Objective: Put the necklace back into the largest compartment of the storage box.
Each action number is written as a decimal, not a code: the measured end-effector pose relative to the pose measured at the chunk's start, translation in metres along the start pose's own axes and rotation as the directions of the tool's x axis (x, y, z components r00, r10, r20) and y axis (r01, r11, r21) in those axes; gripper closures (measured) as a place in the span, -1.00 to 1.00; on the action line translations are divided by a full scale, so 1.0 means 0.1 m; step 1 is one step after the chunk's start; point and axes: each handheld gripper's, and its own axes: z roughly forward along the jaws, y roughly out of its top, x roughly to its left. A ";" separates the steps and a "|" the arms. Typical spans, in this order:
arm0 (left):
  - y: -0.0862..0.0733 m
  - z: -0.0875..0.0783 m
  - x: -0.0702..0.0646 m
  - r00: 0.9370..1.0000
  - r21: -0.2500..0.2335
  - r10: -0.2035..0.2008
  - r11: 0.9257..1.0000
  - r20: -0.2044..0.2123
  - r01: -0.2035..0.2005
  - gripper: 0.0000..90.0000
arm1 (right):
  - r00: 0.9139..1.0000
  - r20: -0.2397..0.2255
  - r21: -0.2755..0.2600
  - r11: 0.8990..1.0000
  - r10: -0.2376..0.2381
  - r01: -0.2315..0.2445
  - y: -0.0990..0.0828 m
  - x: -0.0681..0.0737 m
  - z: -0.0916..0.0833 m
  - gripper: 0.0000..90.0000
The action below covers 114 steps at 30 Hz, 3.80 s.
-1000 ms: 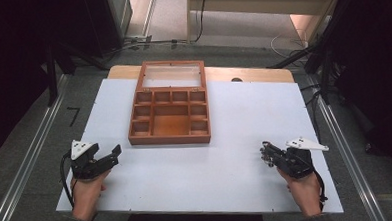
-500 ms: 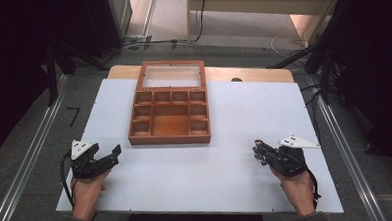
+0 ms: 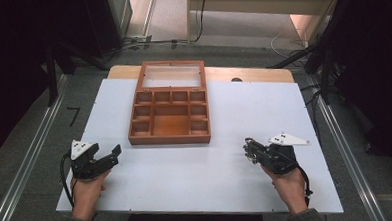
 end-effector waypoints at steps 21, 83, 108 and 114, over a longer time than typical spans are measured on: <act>0.00 0.00 0.00 1.000 0.000 0.001 1.000 0.001 -0.001 -0.57 | 0.998 -0.055 0.002 0.999 -0.044 0.044 0.15 0.23 0.15 0.74; 0.00 -0.01 0.01 1.000 0.001 -0.003 1.000 0.003 0.003 -0.57 | 0.978 -0.165 -0.031 0.992 -0.128 0.125 0.58 0.80 0.54 0.74; 0.00 -0.02 0.01 1.000 0.000 -0.006 1.000 0.006 0.006 -0.57 | 0.975 -0.178 -0.034 0.991 -0.133 0.129 0.71 0.92 0.72 0.74; 0.00 -0.02 0.01 1.000 -0.001 -0.006 1.000 0.007 0.007 -0.57 | 0.975 -0.179 -0.036 0.991 -0.130 0.126 0.78 0.97 0.79 0.74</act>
